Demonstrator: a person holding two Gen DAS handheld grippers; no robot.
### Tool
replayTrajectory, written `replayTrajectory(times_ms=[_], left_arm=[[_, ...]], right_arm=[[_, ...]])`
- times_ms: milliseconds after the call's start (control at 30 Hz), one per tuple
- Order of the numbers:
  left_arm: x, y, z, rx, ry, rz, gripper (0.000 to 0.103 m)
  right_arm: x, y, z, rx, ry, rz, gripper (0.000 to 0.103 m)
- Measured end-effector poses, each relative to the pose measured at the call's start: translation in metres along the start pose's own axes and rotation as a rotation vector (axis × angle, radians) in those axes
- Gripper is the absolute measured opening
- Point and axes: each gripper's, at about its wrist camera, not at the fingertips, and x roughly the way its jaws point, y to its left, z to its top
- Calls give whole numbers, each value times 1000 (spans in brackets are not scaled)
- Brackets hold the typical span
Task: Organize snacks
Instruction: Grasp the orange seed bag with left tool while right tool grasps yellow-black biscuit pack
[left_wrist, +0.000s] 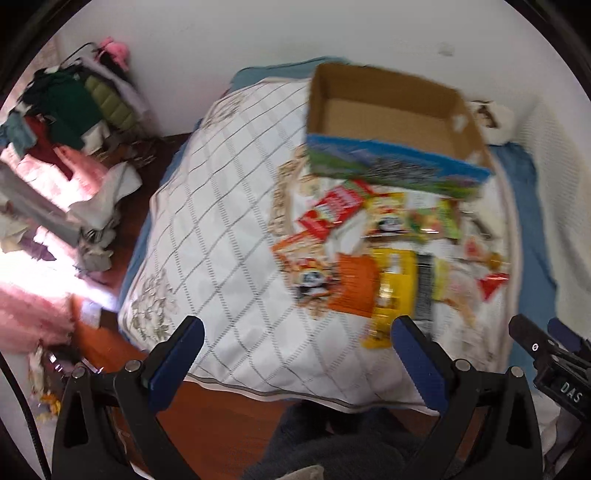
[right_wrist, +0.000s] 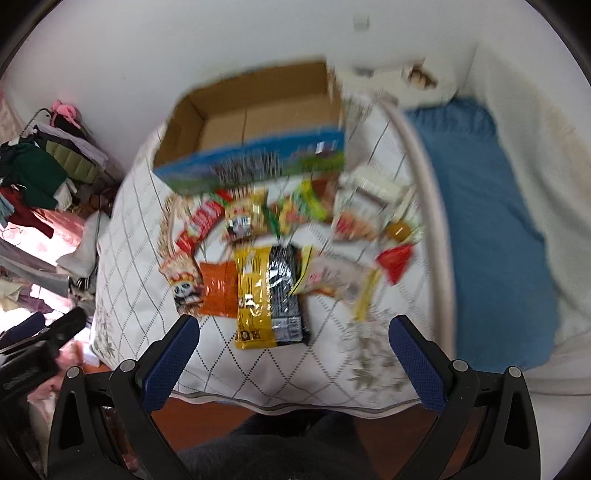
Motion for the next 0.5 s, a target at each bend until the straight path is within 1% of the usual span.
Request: replayTrajectory(times_ms=[33,167,233,267,333,433,500], left_arm=[[13,2,2,-3,19,30,103],[62,7,4,-15,102,86,103],[85,7,2,-22,163,86,103],[92,7,1,-27,172,89,103],[108,7,-1,-40,206,108,102],[134,13,3,-103,275,73,102],[152,18,11,-150,313,22,102]], right_arm=[[19,2,0,0,25,10,103],[101,12,3,-27,150,33,103],[134,17,2,-38,205,43,103],[150,20,3,-42,221,45,103],[179,26,3,-62,248,19,103],[206,30,2,-50,272,18,102],[218,31,2,-37,276,15,101]])
